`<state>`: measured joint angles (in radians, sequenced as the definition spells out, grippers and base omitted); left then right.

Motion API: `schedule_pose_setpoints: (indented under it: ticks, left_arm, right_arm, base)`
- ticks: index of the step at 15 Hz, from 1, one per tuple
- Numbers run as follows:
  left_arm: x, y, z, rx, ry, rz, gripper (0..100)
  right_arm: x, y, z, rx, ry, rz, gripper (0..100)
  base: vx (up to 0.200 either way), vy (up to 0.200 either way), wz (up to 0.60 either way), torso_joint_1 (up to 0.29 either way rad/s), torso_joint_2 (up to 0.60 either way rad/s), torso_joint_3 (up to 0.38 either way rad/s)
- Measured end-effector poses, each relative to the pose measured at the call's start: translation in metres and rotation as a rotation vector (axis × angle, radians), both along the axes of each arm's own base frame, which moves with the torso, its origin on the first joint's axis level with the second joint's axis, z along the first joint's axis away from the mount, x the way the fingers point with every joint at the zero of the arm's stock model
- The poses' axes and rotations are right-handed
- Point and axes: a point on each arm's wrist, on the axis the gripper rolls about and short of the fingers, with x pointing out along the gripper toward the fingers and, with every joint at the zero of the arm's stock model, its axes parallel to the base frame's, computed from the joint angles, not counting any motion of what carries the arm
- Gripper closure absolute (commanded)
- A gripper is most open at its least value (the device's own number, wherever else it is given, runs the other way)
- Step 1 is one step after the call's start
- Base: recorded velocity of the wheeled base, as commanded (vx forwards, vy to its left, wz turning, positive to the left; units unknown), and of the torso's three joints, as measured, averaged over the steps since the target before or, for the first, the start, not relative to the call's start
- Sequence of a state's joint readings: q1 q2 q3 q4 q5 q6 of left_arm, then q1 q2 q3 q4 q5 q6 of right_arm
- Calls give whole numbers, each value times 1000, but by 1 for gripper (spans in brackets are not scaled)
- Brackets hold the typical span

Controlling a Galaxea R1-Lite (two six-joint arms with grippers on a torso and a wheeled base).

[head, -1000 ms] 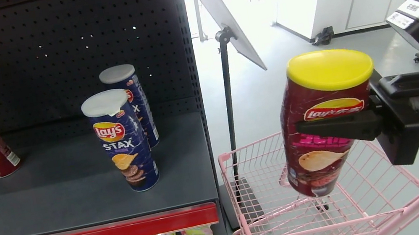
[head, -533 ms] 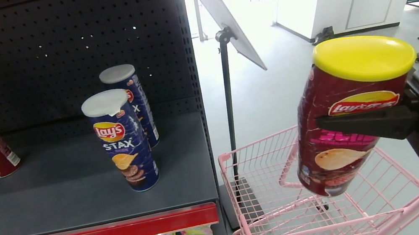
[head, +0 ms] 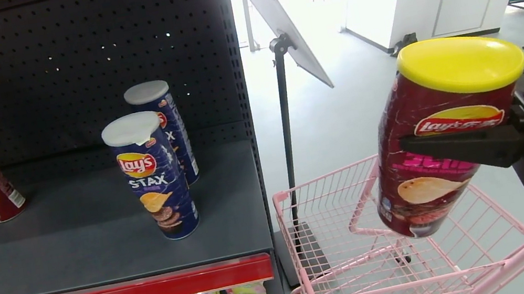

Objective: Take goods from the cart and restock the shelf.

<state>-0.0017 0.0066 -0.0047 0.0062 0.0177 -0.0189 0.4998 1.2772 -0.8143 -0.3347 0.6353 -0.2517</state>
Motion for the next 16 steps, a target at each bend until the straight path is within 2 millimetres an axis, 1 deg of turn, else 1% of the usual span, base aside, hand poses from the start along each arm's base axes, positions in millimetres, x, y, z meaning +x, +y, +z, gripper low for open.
schedule_pose_setpoints:
  ticks: [9, 16]
  left_arm:
    - [0, 0, 0, 1, 1, 0, 0]
    - [0, 0, 0, 1, 1, -1, 0]
  right_arm:
    - [-8, -3, 5, 12, -25, 12, 100]
    - [-21, 6, 4, 5, -51, 87, 100]
  base:
    - [0, 200, 0, 4, 1, 0]
    - [0, 200, 0, 3, 2, 4]
